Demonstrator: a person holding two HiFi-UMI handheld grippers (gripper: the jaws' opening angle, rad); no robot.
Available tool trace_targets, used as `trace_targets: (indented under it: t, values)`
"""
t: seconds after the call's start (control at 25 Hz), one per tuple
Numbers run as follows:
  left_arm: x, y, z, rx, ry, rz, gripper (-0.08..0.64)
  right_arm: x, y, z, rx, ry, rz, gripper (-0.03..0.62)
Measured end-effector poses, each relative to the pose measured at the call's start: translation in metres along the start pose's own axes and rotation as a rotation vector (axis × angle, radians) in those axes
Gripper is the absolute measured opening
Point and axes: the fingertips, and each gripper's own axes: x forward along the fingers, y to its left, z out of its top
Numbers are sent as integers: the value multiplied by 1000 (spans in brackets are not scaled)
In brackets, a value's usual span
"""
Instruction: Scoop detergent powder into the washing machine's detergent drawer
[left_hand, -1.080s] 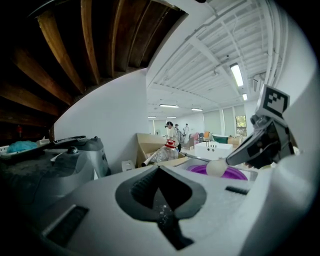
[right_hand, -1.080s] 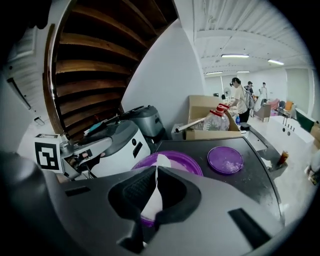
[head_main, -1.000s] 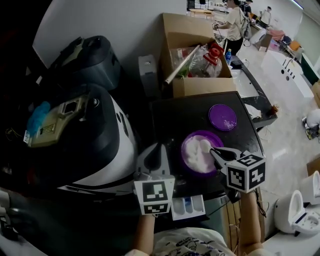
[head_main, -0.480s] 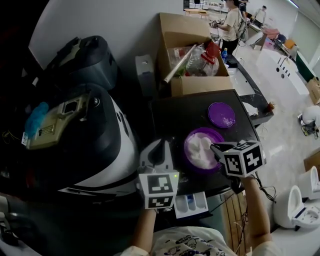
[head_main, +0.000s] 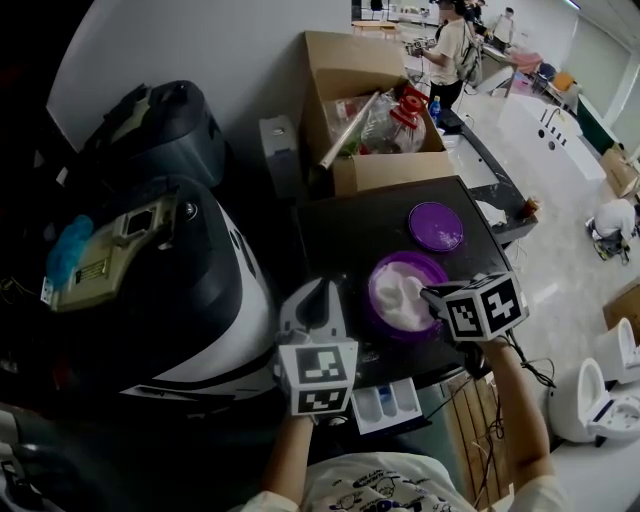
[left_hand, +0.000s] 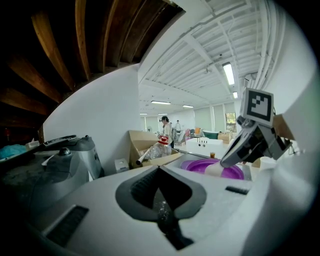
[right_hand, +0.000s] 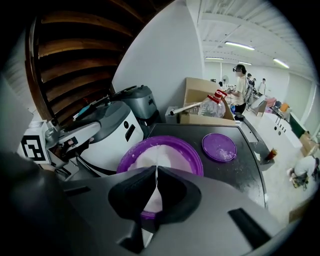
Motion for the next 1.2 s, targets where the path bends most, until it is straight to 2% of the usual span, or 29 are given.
trace_targets:
  t: [0.32, 0.96, 1.2]
  values:
    - [-3, 1, -5, -10, 3, -17, 3, 10, 1, -7, -3, 51, -40, 20]
    - [-10, 7, -10, -25, 3, -22, 3, 16, 28, -7, 29, 52, 34, 20]
    - [-12, 12, -12, -33, 7, -11, 3, 19, 43, -6, 69, 47, 102, 20]
